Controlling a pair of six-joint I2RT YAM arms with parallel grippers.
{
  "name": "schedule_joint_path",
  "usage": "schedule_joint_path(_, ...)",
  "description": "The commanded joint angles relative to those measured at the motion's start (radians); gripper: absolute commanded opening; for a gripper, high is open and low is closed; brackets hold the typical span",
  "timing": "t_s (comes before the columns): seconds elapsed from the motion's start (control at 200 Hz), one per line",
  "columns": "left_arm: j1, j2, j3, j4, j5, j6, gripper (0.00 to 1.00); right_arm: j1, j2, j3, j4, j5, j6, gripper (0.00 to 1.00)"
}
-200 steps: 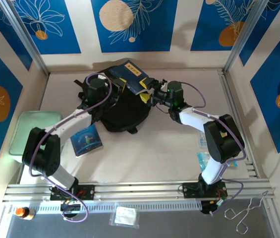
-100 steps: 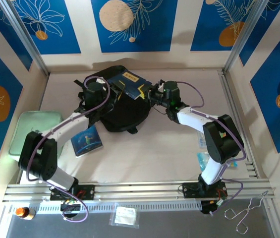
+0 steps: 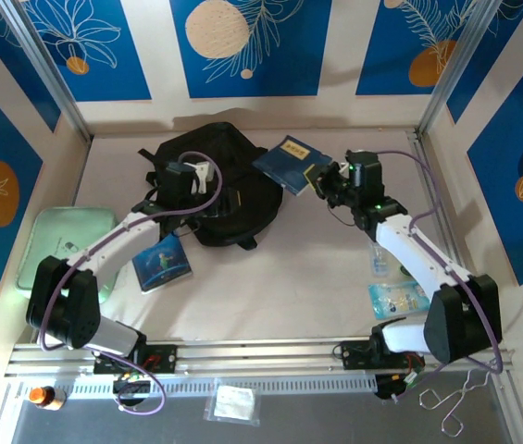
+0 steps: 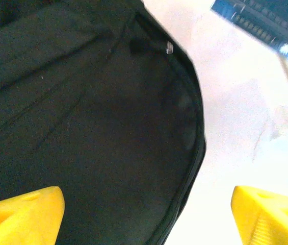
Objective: Pack the student bag
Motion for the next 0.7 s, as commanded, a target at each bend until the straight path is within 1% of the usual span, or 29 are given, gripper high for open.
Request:
schedule_joint_path(0.0, -0.059, 0.031, 0.066, -0.153, -0.040, 0.298, 0.85, -0.030, -0.056, -0.025, -0.150, -0.027, -0.099, 0.00)
schedule_joint_path(0.065, -0.091, 0.073, 0.111, -0.206, -0.077, 0.356, 0.85, -0.052, -0.082, -0.044, -0.168, -0.045, -0.111, 0.00)
schedule_joint_path(0.135, -0.116, 0.121, 0.161, -0.251, -0.103, 0.371, 0.85, -0.077, -0.104, -0.065, -0.177, -0.062, -0.121, 0.00)
schedule_joint_path(0.24, -0.150, 0.193, 0.235, -0.285, -0.053, 0.381, 0.80, -0.118, -0.123, -0.084, -0.187, -0.100, -0.137, 0.00)
schedule_joint_path(0.29, -0.155, 0.224, 0.267, -0.288, 0.000, 0.373, 0.76, -0.139, -0.127, -0.088, -0.191, -0.118, -0.147, 0.00)
schedule_joint_path(0.34, -0.159, 0.258, 0.306, -0.293, 0.037, 0.347, 0.73, -0.159, -0.129, -0.091, -0.192, -0.133, -0.159, 0.00)
schedule_joint_path(0.47, -0.159, 0.347, 0.408, -0.283, 0.066, 0.250, 0.63, -0.201, -0.121, -0.097, -0.187, -0.167, -0.183, 0.00)
schedule_joint_path(0.62, -0.159, 0.464, 0.530, -0.301, 0.073, 0.184, 0.51, -0.239, -0.111, -0.103, -0.164, -0.173, -0.207, 0.00)
schedule_joint_path(0.695, -0.159, 0.519, 0.582, -0.325, 0.079, 0.168, 0.48, -0.262, -0.096, -0.095, -0.166, -0.187, -0.217, 0.00)
